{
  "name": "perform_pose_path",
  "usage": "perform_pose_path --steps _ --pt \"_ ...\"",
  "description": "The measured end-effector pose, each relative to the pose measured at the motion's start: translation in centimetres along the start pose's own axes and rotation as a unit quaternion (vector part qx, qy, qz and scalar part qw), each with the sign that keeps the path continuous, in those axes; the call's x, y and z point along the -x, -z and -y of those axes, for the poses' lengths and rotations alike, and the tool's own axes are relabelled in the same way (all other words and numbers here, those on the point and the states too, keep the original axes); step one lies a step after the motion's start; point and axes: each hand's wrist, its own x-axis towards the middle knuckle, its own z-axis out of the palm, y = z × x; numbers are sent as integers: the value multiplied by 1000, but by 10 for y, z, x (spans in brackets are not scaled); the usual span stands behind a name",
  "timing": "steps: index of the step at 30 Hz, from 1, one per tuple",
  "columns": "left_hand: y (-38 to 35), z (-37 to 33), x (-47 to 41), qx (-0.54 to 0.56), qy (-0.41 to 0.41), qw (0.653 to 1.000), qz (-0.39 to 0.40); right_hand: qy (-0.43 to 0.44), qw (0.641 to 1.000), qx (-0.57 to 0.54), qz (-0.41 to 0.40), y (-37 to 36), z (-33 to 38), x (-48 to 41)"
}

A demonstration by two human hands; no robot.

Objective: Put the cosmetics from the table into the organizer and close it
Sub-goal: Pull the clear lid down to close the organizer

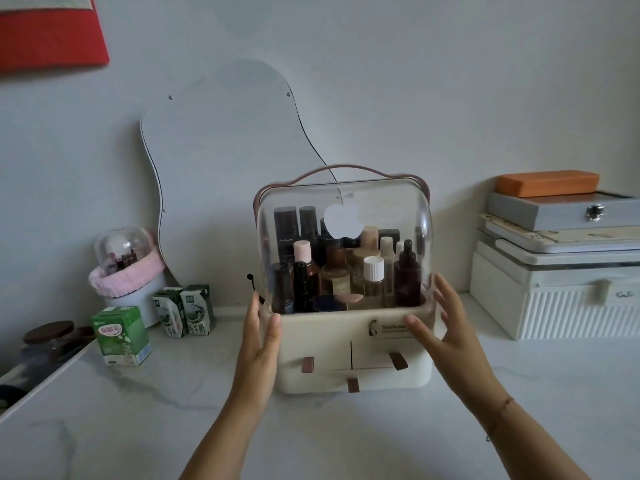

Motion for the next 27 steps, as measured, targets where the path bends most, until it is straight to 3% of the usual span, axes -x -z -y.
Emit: perform_pose_path --steps 5,11,23,27 --pt "-11 38 10 17 66 997 25 -72 994 -74 39 -11 -25 6" --pt "-30 53 11 62 92 994 -4 -103 990 -100 5 -9 -53 8" --pt "-135 41 -13 88 86 990 73 -207 964 -68 -154 57 -90 -27" --pt "-157 46 -32 86 94 989 71 -232 955 -64 -173 64 -98 -45"
